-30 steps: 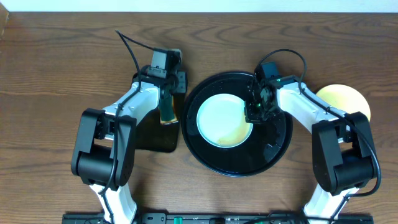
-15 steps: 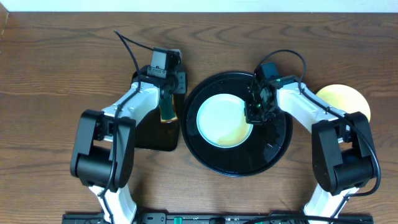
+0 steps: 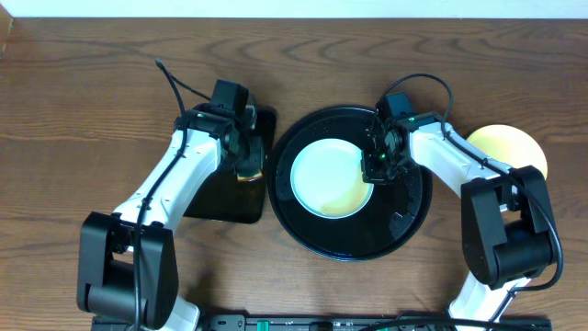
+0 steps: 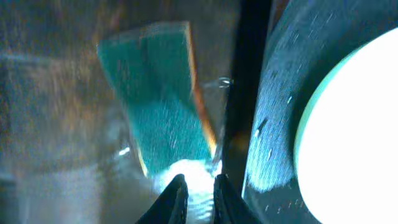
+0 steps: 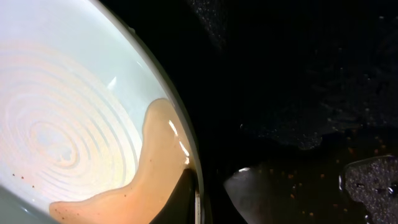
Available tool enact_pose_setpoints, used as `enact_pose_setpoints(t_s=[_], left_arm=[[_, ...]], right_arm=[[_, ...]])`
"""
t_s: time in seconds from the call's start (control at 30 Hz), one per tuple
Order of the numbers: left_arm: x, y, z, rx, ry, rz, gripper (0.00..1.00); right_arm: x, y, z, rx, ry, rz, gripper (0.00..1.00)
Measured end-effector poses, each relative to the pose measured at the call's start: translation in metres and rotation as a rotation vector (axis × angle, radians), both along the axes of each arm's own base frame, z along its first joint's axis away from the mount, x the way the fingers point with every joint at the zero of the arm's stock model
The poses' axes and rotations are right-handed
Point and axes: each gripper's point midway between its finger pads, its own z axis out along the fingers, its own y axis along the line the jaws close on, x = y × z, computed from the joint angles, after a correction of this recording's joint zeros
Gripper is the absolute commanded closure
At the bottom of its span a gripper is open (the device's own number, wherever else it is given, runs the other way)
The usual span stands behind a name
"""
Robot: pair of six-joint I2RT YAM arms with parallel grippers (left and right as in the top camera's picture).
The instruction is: Clean dirty plates on tray and stack at the side
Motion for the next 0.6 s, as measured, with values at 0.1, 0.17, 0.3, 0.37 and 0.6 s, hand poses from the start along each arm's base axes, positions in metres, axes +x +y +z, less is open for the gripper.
enact_pose_setpoints(t_s=[0.1,0.17,0.3,0.37,0.6], left_arm=[[-0.012,0.003,-0.002,0.012,0.053,0.007,0.92],[-0.017,0.005,-0.003,0.017,0.073,0.008,0.92],[-0.020,0.010,-0.004,0.020,0.091,0.023,0.92],[-0.019,0.016,-0.004,0.020,0.096,0.043,0.93],[-0.019,0.038,-0.004,0.021,0.117,0.113,0.91]], right_arm=[[0.002,-0.002,0.002,-0.009,-0.013,0.010,0.99],[0.004,-0.004,0.004,-0.027,-0.035,0.024,0.99],[0.013,-0.024,0.017,-0.139,-0.118,0.035,0.99],[0.020,-0.035,0.034,-0.193,-0.187,0.037,0.99],[0.038,-0.062,0.102,-0.331,-0.423,0.039,0.99]])
